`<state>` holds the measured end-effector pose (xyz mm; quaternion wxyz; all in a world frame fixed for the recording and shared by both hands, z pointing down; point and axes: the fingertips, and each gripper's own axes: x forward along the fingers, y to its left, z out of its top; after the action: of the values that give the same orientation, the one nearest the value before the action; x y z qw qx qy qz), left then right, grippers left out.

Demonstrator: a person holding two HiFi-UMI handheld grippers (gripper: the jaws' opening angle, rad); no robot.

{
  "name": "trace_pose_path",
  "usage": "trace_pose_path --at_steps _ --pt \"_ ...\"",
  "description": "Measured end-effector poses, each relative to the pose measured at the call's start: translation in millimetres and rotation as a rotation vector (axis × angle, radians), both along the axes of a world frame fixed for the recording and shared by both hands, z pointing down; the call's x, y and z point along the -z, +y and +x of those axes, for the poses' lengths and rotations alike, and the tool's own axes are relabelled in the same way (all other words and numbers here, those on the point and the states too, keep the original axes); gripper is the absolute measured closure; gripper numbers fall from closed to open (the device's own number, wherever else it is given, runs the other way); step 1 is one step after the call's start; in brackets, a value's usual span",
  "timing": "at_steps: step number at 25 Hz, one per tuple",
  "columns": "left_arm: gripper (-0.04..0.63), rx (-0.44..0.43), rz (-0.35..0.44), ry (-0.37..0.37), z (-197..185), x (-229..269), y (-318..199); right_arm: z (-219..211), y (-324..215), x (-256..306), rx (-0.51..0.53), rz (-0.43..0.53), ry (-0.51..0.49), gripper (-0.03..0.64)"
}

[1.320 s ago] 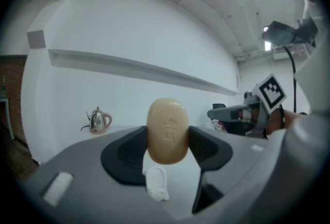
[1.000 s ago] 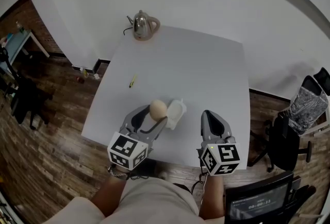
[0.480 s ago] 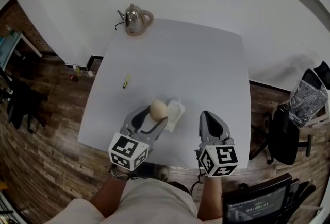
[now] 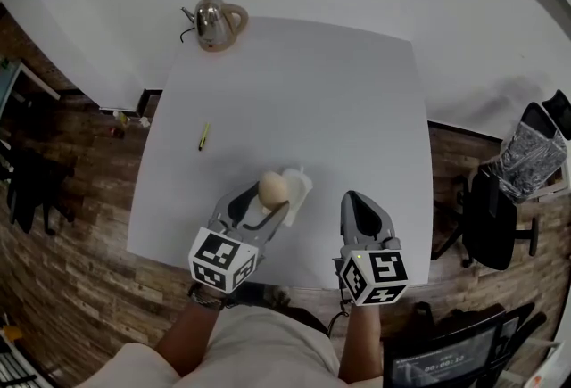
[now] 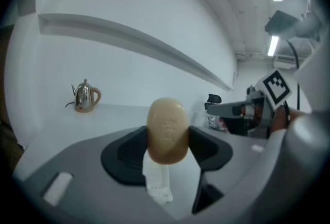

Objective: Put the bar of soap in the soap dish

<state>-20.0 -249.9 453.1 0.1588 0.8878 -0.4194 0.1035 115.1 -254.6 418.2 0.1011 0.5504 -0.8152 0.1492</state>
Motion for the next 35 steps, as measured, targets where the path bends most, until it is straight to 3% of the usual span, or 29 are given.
trace_pose_path --at_steps 35 --pt "0.327 -0.062 -0.215 -0.043 25 -99 -14 2 -16 -87 -0.036 -0.214 -0.002 0.614"
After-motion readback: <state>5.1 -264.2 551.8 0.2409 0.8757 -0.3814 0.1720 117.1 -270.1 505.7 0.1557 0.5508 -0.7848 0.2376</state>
